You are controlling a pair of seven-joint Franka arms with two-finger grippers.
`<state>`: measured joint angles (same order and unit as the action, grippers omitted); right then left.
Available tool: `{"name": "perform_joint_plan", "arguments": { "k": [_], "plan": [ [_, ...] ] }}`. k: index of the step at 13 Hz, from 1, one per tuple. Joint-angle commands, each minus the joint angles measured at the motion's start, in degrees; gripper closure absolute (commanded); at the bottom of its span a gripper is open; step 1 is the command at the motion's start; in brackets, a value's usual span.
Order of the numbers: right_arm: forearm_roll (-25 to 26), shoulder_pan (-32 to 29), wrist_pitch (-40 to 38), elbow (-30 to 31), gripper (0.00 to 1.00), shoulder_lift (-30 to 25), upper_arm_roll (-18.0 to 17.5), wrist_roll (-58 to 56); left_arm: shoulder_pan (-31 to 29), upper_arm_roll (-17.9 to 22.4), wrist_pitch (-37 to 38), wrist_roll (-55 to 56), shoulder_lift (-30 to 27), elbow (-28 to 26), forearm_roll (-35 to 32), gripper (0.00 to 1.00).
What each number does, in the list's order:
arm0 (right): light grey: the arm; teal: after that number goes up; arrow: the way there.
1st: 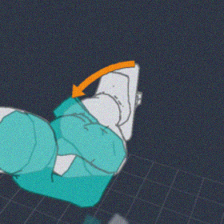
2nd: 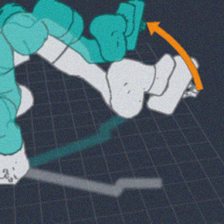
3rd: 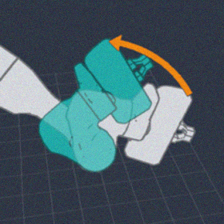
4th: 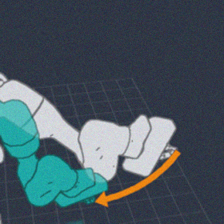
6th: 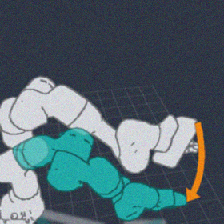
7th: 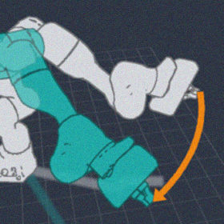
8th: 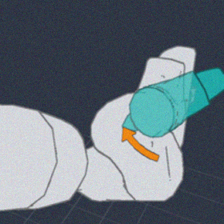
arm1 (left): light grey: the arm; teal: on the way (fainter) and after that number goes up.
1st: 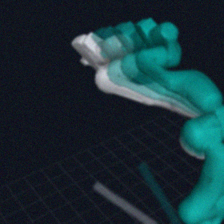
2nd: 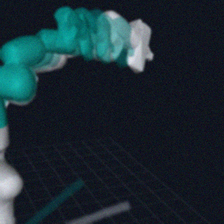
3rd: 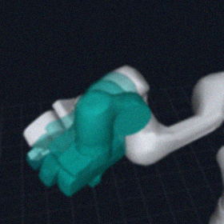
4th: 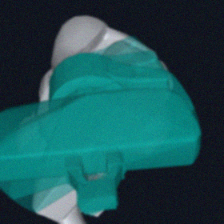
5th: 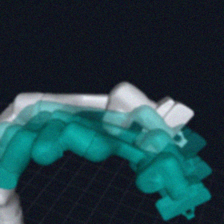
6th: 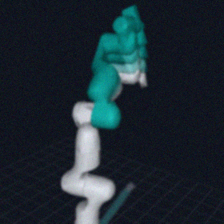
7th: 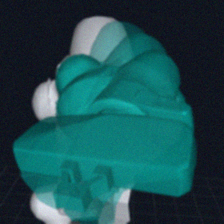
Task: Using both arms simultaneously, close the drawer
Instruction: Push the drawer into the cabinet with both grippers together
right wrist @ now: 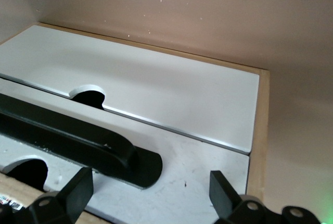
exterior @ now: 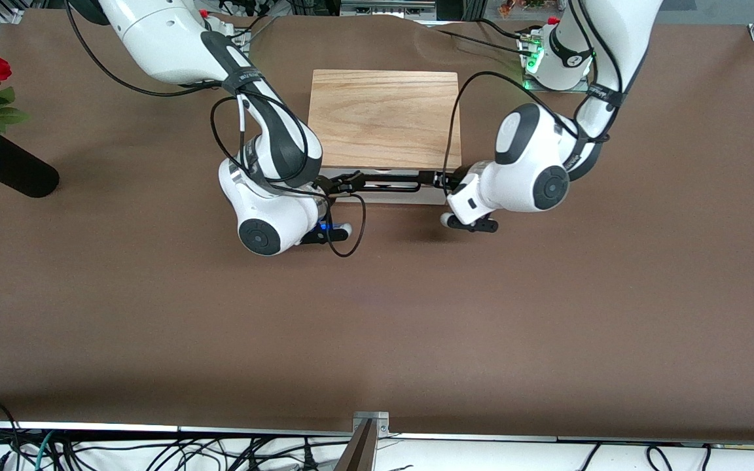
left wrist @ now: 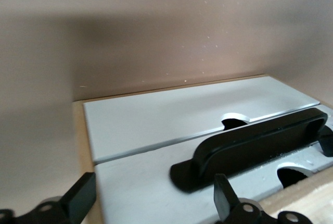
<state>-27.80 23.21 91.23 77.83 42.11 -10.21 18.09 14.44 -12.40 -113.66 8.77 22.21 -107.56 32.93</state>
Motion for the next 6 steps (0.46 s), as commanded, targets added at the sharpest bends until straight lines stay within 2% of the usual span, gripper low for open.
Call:
{"name": "perform_joint_plan", "arguments": {
  "k": [1,3,5,6],
  "plan": [
    [-0.50,-1.14,-1.16,-1.36,0.00,0.43,0.18,-2.87,-3.63,-0.34,-0.58,-0.07,-4.19,-2.21,1.26,0.00],
    [-0.41,-3.60,2.54,-4.08,0.00,0.34,0.62,-4.63,-4.94,-0.08,-6.29,-0.59,-5.94,-2.21,1.17,0.00],
    [0.38,-5.54,4.39,-6.54,0.00,0.16,1.24,-7.61,-9.50,1.05,-6.57,-0.68,-10.15,-2.12,1.34,0.00],
    [1.86,-5.72,4.75,-7.68,0.00,-0.01,2.81,-9.28,-10.48,2.80,-6.57,-0.77,-12.26,-2.12,1.43,0.00]
  ]
}}
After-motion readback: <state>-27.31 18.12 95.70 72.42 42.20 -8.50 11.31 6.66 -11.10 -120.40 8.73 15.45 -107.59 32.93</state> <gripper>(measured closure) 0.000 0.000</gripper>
